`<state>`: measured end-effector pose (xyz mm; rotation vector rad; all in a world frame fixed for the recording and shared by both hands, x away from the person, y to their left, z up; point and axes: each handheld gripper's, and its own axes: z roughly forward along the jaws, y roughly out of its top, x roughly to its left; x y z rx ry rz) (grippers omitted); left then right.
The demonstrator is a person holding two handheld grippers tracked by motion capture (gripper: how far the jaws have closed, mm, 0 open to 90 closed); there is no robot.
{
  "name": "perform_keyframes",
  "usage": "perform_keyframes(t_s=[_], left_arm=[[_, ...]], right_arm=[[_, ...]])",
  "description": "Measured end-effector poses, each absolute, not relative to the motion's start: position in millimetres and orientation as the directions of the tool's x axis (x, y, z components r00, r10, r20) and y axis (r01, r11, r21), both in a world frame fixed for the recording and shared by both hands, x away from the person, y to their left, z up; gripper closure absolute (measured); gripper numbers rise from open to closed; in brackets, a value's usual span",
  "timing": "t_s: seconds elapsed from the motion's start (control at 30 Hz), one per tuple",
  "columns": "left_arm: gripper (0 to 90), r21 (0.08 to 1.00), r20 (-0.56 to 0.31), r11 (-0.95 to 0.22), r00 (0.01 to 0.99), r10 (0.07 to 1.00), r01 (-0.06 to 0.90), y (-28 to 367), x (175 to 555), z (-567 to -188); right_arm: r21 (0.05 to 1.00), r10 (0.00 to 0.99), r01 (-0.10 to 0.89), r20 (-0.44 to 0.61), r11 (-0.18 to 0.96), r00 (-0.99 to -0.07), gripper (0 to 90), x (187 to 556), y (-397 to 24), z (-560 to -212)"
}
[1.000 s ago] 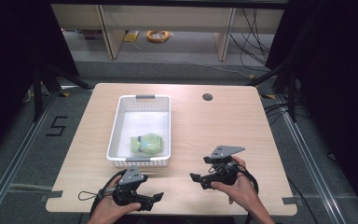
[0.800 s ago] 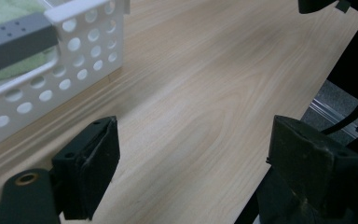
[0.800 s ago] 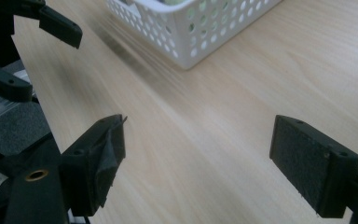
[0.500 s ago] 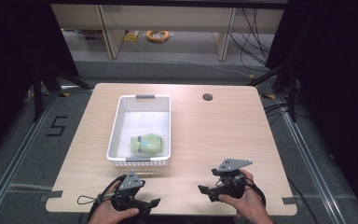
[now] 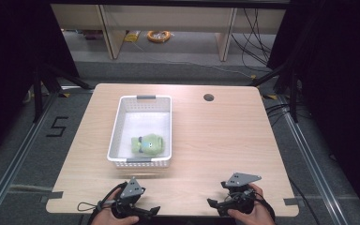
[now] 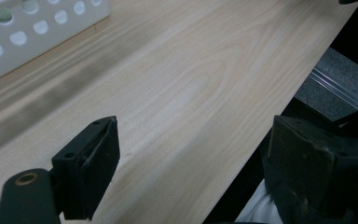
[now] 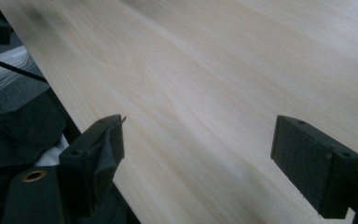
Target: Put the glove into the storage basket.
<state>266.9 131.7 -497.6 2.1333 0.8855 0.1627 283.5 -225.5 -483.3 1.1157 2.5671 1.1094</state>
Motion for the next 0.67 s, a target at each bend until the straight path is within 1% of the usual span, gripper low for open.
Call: perform_keyframes(t_s=[0.03, 0.1, 0.2, 0.3, 0.37, 0.47, 0.53, 0.6, 0.67], left_arm=[[15.8, 0.718, -0.164, -0.444, 0.749, 0.642, 0.537, 133, 266, -498], [15.8, 0.714, -0.184, -0.431, 0.742, 0.645, 0.551, 132, 264, -499], [15.8, 0.715, -0.159, -0.449, 0.749, 0.643, 0.537, 134, 264, -499], [15.8, 0.713, -0.157, -0.453, 0.751, 0.641, 0.535, 134, 264, -499], [15.7, 0.715, -0.167, -0.446, 0.75, 0.639, 0.539, 134, 263, -499], [15.8, 0.715, -0.189, -0.421, 0.734, 0.652, 0.558, 133, 263, -500], [15.8, 0.708, -0.18, -0.438, 0.74, 0.648, 0.555, 133, 263, -500], [15.7, 0.708, -0.163, -0.459, 0.757, 0.633, 0.537, 134, 264, -500], [15.8, 0.706, -0.164, -0.458, 0.754, 0.636, 0.54, 134, 264, -500]], right_arm=[[0.677, 0.674, 0.573, 0.153, 0.462, -0.723, 18.4, 283, -227, -484], [0.671, 0.676, 0.583, 0.162, 0.458, -0.718, 18.3, 280, -228, -486], [0.666, 0.669, 0.574, 0.148, 0.477, -0.728, 18.3, 278, -230, -490], [0.663, 0.671, 0.575, 0.144, 0.48, -0.727, 18.3, 278, -230, -493], [0.661, 0.661, 0.573, 0.152, 0.485, -0.735, 18.3, 278, -230, -493], [0.659, 0.672, 0.576, 0.142, 0.484, -0.727, 18.0, 278, -230, -493], [0.658, 0.683, 0.584, 0.143, 0.475, -0.716, 18.0, 278, -229, -496], [0.657, 0.676, 0.575, 0.133, 0.487, -0.725, 18.0, 279, -230, -497], [0.655, 0.677, 0.577, 0.134, 0.487, -0.724, 18.5, 279, -230, -497]])
